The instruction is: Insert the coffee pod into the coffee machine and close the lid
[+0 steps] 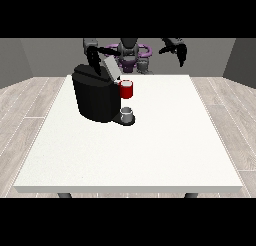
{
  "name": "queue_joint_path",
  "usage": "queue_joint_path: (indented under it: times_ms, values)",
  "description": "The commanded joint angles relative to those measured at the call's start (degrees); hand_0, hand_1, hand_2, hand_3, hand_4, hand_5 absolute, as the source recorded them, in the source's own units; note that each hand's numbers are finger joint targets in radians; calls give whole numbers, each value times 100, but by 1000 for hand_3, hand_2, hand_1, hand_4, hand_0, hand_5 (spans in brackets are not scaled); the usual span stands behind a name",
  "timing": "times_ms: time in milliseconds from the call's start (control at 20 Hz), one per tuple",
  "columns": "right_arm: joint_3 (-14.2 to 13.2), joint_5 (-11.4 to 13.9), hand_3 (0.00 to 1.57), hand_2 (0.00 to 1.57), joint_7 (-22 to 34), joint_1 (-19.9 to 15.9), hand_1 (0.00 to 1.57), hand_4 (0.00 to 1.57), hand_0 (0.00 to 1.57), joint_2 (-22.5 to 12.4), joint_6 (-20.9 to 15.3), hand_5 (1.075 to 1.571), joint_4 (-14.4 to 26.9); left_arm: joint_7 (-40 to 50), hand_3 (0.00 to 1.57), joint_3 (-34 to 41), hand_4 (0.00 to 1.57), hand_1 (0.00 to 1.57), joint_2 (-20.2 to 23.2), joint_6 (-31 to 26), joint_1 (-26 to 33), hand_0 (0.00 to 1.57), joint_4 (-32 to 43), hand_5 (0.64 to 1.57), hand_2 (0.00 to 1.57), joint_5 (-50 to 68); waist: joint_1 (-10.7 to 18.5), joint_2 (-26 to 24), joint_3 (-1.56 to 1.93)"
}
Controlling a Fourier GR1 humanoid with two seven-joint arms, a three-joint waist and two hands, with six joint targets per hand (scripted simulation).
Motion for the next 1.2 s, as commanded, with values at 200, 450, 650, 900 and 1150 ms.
queue_joint_path:
  times_ms: [200, 450, 650, 900, 1150]
  values:
    - [-6, -74, 0, 0, 160, -582, 0, 166, 0, -86, 165, 1571, 270, 115, 0, 32, 312, 0, 245, 66, 187, 0, -391, 1571, 0, 59, 34, 201, 0]
    - [153, 218, 0, 0, -310, -605, 0, 200, 0, -154, 148, 1571, 397, 280, 0, 68, 348, 0, 404, -20, 148, 0, -537, 1571, 0, 177, 11, 370, 0]
    - [445, 440, 0, 0, 226, -1304, 0, 119, 0, 36, -89, 1571, 251, -9, 0, -32, 358, 0, 225, 207, 99, 0, -259, 1571, 0, -17, 121, 450, -3]
    - [320, 498, 0, 0, 140, -1721, 0, 0, 0, -89, -197, 1571, 370, -4, 0, -126, 385, 0, 344, -40, -182, 0, -456, 1571, 0, 81, 474, 798, -1]
    - [587, 695, 0, 0, 303, -1752, 0, 0, 0, 45, -197, 1571, 202, -63, 0, -147, 383, 0, 326, 14, -34, 0, -300, 1571, 0, -1, 560, 645, -3]
